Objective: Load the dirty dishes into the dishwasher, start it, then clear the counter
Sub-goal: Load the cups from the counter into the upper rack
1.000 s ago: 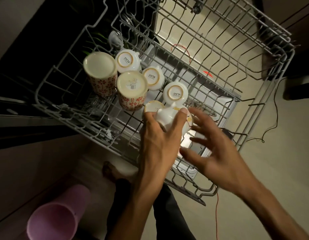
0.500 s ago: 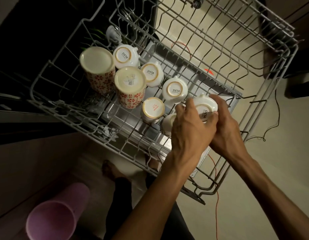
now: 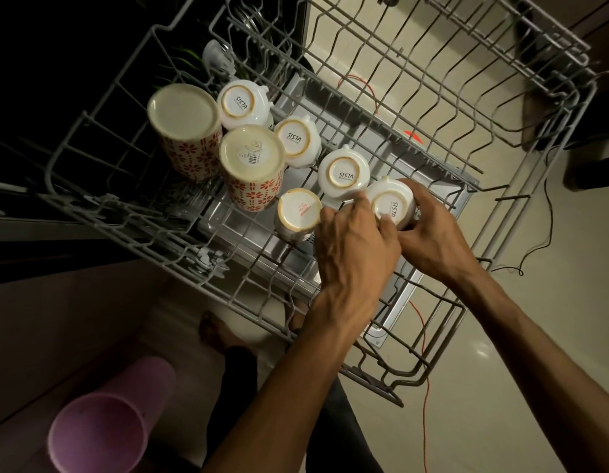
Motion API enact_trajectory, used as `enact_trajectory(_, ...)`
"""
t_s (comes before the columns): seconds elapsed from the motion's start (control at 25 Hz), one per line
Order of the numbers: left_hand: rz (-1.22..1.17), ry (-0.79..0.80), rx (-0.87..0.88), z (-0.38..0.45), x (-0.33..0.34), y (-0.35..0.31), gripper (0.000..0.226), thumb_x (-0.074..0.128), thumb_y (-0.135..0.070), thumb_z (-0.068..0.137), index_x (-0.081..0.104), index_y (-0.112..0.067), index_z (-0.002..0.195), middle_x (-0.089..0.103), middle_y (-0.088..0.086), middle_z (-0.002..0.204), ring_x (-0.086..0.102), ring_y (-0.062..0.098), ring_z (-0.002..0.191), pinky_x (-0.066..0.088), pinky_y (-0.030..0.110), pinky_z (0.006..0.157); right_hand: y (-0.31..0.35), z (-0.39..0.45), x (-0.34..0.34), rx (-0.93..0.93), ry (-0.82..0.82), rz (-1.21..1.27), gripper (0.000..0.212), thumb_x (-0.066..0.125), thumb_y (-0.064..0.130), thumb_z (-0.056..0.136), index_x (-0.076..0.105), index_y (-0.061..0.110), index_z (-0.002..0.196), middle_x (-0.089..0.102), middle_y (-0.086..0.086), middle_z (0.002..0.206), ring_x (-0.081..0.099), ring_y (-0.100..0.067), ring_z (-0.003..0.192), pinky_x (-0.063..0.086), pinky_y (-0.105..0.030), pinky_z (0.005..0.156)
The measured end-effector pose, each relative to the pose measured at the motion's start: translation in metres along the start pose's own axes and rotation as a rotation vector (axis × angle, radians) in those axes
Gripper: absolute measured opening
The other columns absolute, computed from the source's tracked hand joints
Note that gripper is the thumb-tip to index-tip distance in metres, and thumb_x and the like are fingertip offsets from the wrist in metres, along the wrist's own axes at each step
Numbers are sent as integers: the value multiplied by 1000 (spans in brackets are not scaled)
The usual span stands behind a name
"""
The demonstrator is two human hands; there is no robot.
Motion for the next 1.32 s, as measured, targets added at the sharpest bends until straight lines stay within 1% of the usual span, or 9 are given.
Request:
enact_trajectory(0.08, -22, -52, 1, 1, -5, -1, 30, 50, -31, 98, 58, -9, 115, 64, 7, 110, 52, 21, 109, 46, 37, 91, -1, 3, -1, 10, -2, -20, 72, 74, 52, 71, 51, 23, 132, 63, 8, 113, 63, -12, 98, 55, -32, 82)
enact_trajectory(0.16, -54, -106, 0, 1, -10, -2, 22, 54, -27, 96, 60, -9, 105, 65, 9, 105, 53, 23, 107, 45, 36, 88, 1, 6, -2, 16, -7, -49, 70, 73, 53, 71, 52, 21, 130, 62, 9, 109, 61, -11, 96, 52, -26, 78)
enact_trajectory(0.28, -39, -120, 5, 4, -8, -1, 27, 55, -27, 96, 59, -10, 117, 67, 9, 108, 53, 24, 110, 44, 37, 91, -1, 13, 1, 31, 21, -103, 66, 74, 47, 74, 53, 17, 129, 60, 7, 105, 57, -10, 91, 41, -12, 67)
enact_trajectory(0.44, 8, -93, 42, 3, 0, 2, 35, 50, -27, 98, 56, -17, 132, 65, 4, 118, 49, 19, 112, 34, 27, 86, -8, 19, 6, 33, 42, -139, 62, 78, 35, 76, 53, 15, 129, 61, 3, 107, 55, -10, 91, 35, -7, 64)
enact_trajectory(0.76, 33, 3, 74, 1, 2, 2, 39, 48, -19, 96, 53, -19, 134, 62, 3, 124, 44, 20, 117, 30, 32, 90, -13, 10, 13, 50, -1, -152, 61, 75, 36, 80, 46, 19, 130, 57, -1, 114, 55, -19, 98, 37, -15, 65)
enact_trajectory(0.88, 58, 85, 91, -5, 0, 3, 40, 49, -16, 94, 51, -18, 134, 60, 2, 126, 43, 20, 117, 28, 32, 90, -9, 3, 8, 60, -56, -205, 75, 77, 40, 79, 40, 15, 140, 52, -10, 134, 53, -26, 118, 44, -29, 87)
enact_trajectory(0.96, 51, 97, 90, -15, -7, 2, 38, 49, -16, 94, 51, -16, 132, 58, 2, 128, 43, 20, 118, 26, 30, 89, -6, -1, 4, 90, -27, -220, 76, 76, 42, 79, 40, 14, 140, 51, -12, 138, 52, -27, 121, 42, -33, 90)
enact_trajectory(1.12, -44, -27, 102, -46, -54, -3, 35, 54, -20, 94, 54, -16, 128, 62, 2, 121, 48, 19, 113, 30, 27, 90, 31, -26, -15, 88, 13, -226, 76, 71, 45, 83, 36, 14, 142, 50, -15, 140, 55, -27, 117, 49, -40, 92)
enact_trajectory(1.32, -241, -222, 89, -105, -142, -2, 43, 54, -19, 95, 51, -11, 136, 55, 5, 137, 47, 18, 128, 43, 39, 106, 144, -80, -36, -165, -7, -167, 54, 57, 46, 92, 47, 20, 138, 57, -1, 136, 57, -16, 118, 51, -39, 94)
Point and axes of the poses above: each hand's wrist, its own z-axis towards the middle knuckle, its own x-axis out of the palm, y = z × x, the point moved 7 cm from there along z, towards the middle knuckle
